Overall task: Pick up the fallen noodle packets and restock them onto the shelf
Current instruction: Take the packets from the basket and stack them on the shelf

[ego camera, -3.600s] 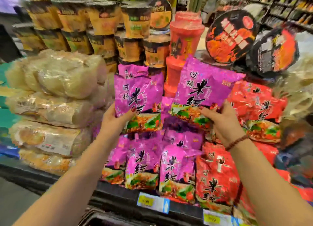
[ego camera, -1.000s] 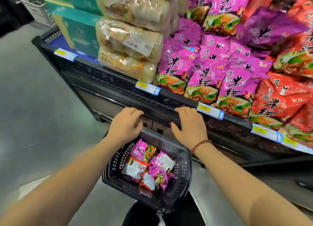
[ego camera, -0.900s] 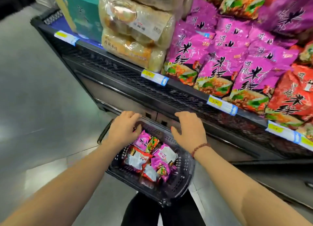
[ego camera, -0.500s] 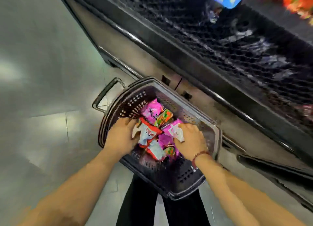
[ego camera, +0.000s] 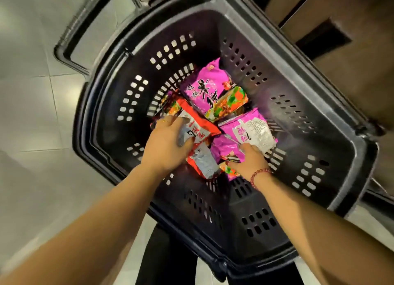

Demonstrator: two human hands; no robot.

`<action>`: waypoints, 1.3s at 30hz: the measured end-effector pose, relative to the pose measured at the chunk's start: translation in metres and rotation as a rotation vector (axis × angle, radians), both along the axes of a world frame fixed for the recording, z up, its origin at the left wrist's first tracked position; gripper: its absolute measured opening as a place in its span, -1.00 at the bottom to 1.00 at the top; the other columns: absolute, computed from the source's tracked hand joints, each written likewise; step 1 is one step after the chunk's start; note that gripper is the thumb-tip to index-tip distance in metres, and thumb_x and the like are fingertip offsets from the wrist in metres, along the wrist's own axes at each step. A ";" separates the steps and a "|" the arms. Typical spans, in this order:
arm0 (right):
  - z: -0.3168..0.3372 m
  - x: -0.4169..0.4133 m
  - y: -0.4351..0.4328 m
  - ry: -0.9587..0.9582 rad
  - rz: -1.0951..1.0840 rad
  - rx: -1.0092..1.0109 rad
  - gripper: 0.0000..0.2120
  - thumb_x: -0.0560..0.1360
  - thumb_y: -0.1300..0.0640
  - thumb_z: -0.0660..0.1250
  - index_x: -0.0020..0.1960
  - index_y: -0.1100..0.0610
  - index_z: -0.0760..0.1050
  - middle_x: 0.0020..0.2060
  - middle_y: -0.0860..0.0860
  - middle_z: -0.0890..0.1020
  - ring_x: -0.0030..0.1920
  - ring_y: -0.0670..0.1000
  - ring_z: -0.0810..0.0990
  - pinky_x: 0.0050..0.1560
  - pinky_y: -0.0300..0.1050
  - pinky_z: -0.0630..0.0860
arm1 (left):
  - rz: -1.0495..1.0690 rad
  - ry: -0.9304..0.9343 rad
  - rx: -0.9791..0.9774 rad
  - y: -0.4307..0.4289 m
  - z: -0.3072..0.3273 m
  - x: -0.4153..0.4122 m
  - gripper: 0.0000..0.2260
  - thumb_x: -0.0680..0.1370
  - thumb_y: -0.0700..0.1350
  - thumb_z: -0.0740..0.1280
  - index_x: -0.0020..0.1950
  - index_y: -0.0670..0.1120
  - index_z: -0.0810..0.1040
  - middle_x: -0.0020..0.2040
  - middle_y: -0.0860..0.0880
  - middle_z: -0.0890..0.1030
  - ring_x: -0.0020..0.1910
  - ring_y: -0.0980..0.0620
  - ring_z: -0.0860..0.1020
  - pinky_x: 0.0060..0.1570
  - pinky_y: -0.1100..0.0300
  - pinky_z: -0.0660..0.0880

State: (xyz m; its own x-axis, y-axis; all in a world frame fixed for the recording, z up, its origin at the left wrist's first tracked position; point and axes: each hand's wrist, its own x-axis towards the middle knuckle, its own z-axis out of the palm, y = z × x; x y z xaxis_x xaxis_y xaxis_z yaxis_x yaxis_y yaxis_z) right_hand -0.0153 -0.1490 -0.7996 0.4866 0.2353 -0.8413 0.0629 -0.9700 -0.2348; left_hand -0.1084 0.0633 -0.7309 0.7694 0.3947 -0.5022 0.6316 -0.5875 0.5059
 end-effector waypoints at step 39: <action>0.053 0.000 0.045 0.389 -0.746 0.706 -0.76 0.48 0.49 0.26 -0.09 0.17 0.52 -0.16 0.10 0.64 -0.07 0.07 0.59 0.03 0.00 0.54 | 0.812 0.186 -1.135 0.005 0.028 0.007 -0.57 0.39 -0.06 0.48 0.22 -0.17 0.58 0.10 -0.25 0.66 0.02 -0.18 0.66 0.03 -0.01 0.61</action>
